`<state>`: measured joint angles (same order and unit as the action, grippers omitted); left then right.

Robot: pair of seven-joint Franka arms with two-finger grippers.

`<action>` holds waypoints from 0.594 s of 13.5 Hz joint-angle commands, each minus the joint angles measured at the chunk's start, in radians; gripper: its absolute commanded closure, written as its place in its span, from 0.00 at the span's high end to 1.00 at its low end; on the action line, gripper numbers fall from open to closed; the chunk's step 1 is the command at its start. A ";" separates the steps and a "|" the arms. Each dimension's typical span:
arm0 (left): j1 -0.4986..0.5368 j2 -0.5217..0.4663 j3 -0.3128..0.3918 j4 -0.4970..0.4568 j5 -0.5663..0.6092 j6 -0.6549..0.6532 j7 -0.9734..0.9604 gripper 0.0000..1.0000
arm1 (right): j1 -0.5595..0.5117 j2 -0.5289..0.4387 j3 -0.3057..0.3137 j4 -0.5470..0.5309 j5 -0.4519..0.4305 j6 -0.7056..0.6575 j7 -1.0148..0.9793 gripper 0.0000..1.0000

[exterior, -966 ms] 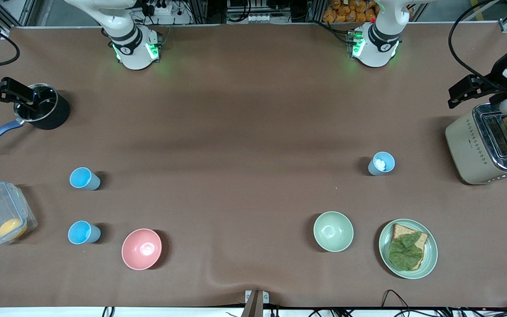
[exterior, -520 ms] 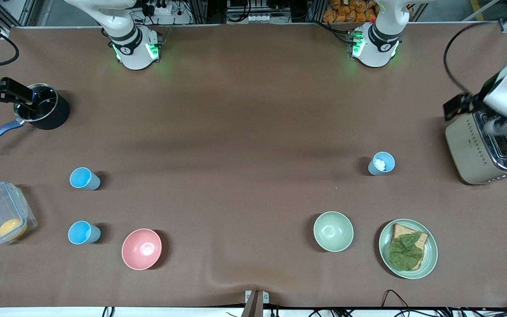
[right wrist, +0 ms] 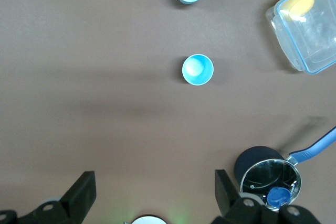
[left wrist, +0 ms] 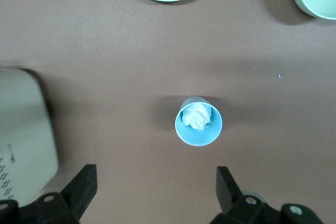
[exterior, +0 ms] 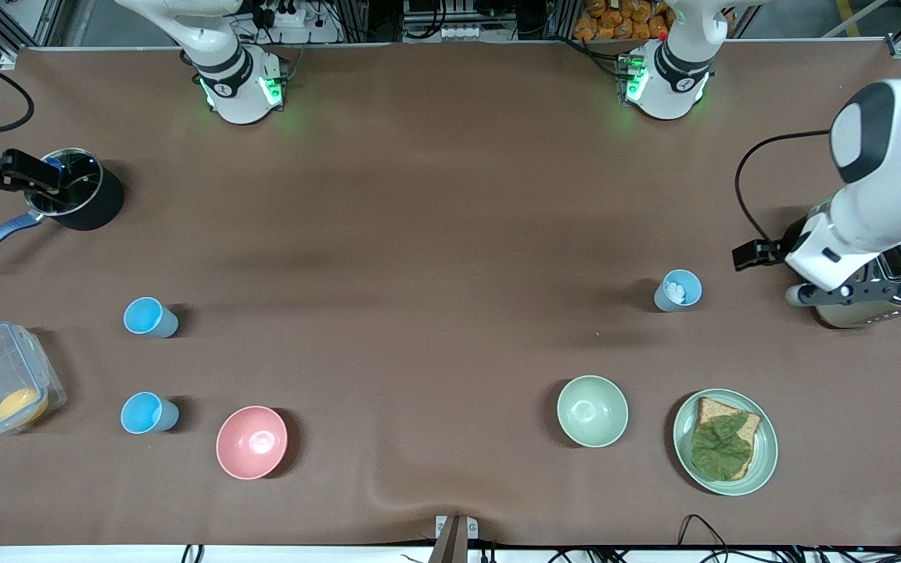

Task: Stack blue cups with both arms
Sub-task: 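Reach the left gripper toward the tissue cup while the right gripper reaches another cup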

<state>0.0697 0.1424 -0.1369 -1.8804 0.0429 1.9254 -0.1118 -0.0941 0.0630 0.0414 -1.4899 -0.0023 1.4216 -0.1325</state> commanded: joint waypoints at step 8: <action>0.001 0.094 -0.007 -0.149 -0.015 0.279 0.000 1.00 | -0.068 0.216 0.011 0.019 0.071 -0.001 -0.019 1.00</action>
<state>0.0686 0.2280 -0.1388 -1.9905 0.0427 2.1394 -0.1118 -0.1056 0.2472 0.0443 -1.4923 0.0492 1.4274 -0.1377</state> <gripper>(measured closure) 0.000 0.000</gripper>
